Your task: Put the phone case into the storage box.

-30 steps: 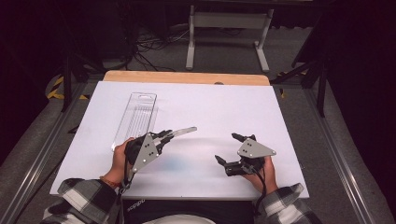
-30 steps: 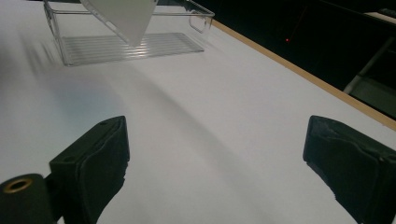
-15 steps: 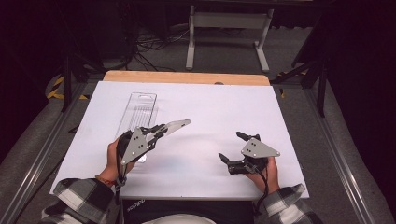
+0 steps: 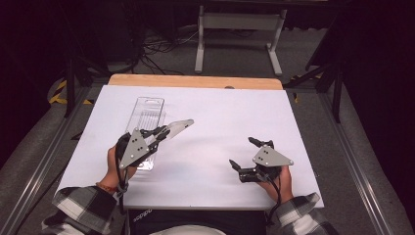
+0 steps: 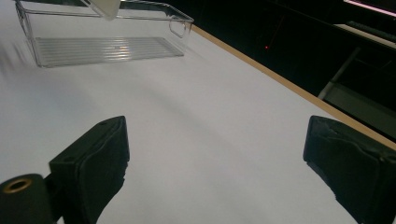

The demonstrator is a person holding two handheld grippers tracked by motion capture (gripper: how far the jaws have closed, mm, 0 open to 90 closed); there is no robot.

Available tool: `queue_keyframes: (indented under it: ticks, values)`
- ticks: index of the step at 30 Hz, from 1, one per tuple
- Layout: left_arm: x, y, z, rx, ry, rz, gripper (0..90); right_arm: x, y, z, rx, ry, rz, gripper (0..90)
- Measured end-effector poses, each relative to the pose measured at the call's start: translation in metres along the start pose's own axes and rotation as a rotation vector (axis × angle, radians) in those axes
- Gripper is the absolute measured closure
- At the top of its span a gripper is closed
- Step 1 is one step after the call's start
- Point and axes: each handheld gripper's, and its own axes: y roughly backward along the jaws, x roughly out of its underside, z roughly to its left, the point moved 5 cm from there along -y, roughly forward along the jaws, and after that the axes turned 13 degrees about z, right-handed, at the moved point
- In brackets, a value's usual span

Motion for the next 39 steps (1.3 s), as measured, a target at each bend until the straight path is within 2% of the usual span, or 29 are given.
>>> queue_keyframes:
  ticks: [7,15,22,39]
  values:
    - [0.001,0.002,0.005,0.003,0.021,-0.018,81.5,0.000,-0.001,0.000,0.005,0.001,-0.001,7.7]
    - [0.003,0.004,0.011,-0.007,0.036,-0.016,81.5,0.001,-0.002,-0.001,0.014,0.007,0.009,7.7]
    - [0.006,0.007,0.018,-0.010,0.066,-0.024,81.5,0.001,-0.003,0.000,0.018,0.014,0.017,7.7]
    - [0.006,0.011,0.025,-0.016,0.080,-0.033,81.5,0.001,-0.004,0.001,0.018,0.025,0.023,7.9]
